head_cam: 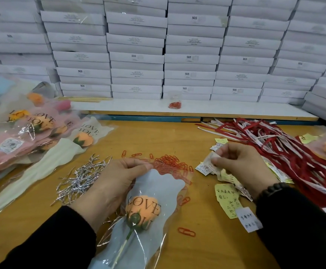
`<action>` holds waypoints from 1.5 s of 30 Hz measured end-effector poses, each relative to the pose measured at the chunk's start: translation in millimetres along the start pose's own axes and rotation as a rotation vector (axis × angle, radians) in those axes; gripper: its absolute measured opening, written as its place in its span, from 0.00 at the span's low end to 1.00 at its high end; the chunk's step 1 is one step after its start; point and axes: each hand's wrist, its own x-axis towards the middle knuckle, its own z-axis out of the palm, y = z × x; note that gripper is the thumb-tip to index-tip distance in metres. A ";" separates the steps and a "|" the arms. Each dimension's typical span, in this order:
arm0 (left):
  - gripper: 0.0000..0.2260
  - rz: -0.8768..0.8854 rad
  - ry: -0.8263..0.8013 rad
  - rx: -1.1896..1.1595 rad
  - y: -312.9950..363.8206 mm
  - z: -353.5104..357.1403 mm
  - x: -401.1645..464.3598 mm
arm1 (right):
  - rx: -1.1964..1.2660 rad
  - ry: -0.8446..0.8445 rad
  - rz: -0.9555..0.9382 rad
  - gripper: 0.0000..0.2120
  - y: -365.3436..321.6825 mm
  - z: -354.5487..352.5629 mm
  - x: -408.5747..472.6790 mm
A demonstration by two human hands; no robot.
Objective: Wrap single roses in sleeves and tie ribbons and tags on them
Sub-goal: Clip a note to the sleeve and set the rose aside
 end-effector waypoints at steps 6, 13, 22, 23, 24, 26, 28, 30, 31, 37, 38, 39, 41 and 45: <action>0.04 0.004 0.010 0.001 0.2 -1.3 0.7 | 0.393 -0.154 -0.062 0.04 -22.6 39.4 -1.5; 0.04 0.008 0.004 0.005 0.2 -2.8 -2.2 | 0.470 -0.239 -0.036 0.03 -35.4 77.5 -1.1; 0.05 0.008 0.007 -0.007 -2.0 -3.3 1.7 | 0.413 -0.196 -0.063 0.12 -34.1 81.5 0.1; 0.05 0.011 0.004 -0.011 -2.3 -3.0 1.8 | 0.406 -0.195 -0.059 0.11 -34.3 81.8 0.1; 0.05 0.013 0.000 -0.014 -2.4 -3.0 1.6 | 0.402 -0.204 -0.052 0.10 -34.7 82.6 -0.5; 0.04 0.020 -0.008 -0.007 -2.1 -3.2 1.4 | 0.371 -0.222 -0.035 0.06 -34.7 84.8 -2.1; 0.05 0.029 -0.009 0.014 -2.2 -3.7 2.1 | 0.305 -0.212 -0.043 0.05 -34.5 86.3 -2.7; 0.05 0.038 -0.006 0.023 -2.7 -3.7 3.0 | 0.248 -0.196 -0.079 0.06 -35.5 87.3 -3.1; 0.04 0.042 -0.006 0.027 -3.0 -4.0 3.2 | 0.217 -0.195 -0.101 0.07 -36.3 87.7 -3.5; 0.04 0.055 -0.025 0.026 -3.2 -3.7 2.1 | 0.136 -0.188 -0.180 0.10 -40.8 92.4 -5.3; 0.04 0.062 -0.019 0.029 -4.1 -3.7 3.1 | 0.147 -0.195 -0.185 0.09 -42.3 92.8 -5.7; 0.03 0.072 -0.018 0.037 -5.2 -4.0 4.1 | 0.147 -0.206 -0.193 0.09 -44.2 92.8 -6.1; 0.03 0.083 -0.028 0.043 -5.9 -3.9 4.4 | 0.135 -0.225 -0.216 0.09 -49.3 92.0 -6.8; 0.03 0.084 -0.067 0.035 -7.9 -3.1 4.0 | 0.079 -0.186 -0.335 0.10 -65.3 90.5 -9.8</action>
